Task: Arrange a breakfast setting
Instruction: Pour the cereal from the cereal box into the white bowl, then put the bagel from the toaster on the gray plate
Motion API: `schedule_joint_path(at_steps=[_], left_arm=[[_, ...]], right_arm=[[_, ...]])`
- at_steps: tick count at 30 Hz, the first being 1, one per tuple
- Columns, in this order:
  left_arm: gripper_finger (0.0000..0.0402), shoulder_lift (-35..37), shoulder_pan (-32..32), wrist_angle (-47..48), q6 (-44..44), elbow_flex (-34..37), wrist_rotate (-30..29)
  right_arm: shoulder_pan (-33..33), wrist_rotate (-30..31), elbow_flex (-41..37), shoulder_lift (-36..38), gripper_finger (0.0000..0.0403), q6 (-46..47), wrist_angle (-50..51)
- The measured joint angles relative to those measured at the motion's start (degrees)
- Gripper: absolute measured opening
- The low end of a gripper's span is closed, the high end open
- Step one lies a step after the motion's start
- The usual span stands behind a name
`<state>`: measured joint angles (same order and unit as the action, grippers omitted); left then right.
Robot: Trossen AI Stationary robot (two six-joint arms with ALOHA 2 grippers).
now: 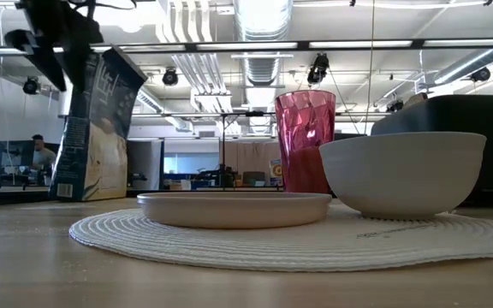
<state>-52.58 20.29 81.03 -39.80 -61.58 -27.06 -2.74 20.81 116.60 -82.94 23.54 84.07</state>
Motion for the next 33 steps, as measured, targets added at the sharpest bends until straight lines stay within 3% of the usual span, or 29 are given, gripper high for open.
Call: schedule_joint_path(at_steps=[5,13,21,29,33], left_arm=[[0.0236,0.0,0.0,9.3,-0.8,-4.4,0.3],[0.0236,1.8,-0.8,7.8,1.3,-10.7,16.0],[0.0236,1.9,-6.2,0.1,4.5,-14.6,23.5],[0.0236,1.5,-18.5,-21.6,12.1,-12.9,23.3],[0.0236,-0.1,-23.8,-28.0,16.3,-12.0,16.0]], right_arm=[[0.0,-0.2,0.0,-0.6,0.0327,6.8,5.4],[0.6,-0.3,-0.2,-0.3,0.0327,14.2,5.8],[3.3,-0.3,-5.2,1.8,0.0327,18.7,5.9],[3.9,-3.4,-15.1,4.1,0.0327,25.4,5.9],[4.9,-3.9,-21.0,6.4,0.0327,31.5,5.9]])
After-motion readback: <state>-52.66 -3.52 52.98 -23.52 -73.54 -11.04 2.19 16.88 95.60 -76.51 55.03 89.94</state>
